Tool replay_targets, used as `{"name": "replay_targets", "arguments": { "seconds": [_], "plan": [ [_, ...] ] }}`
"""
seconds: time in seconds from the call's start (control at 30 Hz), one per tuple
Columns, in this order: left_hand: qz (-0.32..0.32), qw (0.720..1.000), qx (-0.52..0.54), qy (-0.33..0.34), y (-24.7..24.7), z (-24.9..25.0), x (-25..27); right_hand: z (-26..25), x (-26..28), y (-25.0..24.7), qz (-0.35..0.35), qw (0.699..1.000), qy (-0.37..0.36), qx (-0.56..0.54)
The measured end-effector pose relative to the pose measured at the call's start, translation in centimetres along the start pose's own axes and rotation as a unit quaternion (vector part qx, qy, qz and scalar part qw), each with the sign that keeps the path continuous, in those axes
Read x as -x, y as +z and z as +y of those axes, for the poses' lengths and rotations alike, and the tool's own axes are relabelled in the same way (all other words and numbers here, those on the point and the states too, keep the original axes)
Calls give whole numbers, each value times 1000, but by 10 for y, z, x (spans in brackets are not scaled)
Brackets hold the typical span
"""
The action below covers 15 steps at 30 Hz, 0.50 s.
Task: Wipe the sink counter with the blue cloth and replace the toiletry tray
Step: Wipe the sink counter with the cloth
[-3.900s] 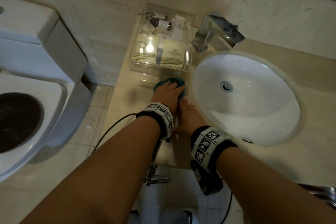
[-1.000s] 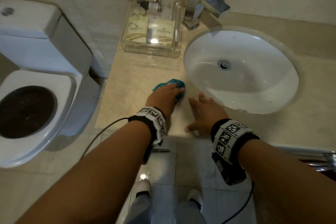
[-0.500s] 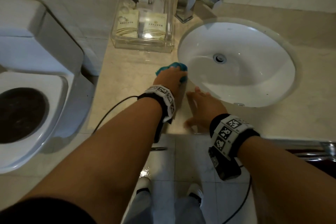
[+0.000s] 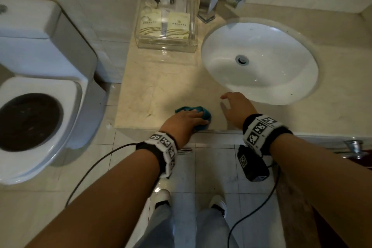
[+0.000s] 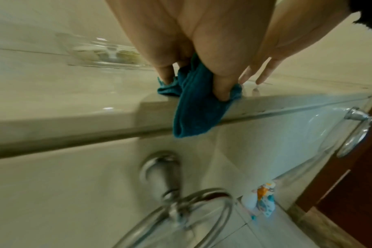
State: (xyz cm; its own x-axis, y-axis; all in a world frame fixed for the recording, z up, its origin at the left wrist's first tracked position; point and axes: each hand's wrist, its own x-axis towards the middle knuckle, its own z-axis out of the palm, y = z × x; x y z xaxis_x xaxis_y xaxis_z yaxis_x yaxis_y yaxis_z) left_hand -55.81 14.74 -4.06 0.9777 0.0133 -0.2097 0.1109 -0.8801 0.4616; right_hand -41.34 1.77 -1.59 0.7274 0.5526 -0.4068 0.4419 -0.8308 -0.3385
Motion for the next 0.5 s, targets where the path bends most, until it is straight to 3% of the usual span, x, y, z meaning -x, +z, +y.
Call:
{"name": "replay_targets", "arguments": {
  "seconds": [0.17,0.33,0.4,0.5],
  "plan": [
    [65,988,37,-134,-26,-58,36,-19,-1,8,20,999,-23,16],
    [94,949,13,-302,-42,-91,47,-20,2,14,-61,996,7,58],
    [95,949,6,-301,-37,-81,40,-18,4,13,-60,996,7,68],
    [96,964,-11,-248,-29,-59,21,-23,3,11,-56,994,-2,91]
  ]
}}
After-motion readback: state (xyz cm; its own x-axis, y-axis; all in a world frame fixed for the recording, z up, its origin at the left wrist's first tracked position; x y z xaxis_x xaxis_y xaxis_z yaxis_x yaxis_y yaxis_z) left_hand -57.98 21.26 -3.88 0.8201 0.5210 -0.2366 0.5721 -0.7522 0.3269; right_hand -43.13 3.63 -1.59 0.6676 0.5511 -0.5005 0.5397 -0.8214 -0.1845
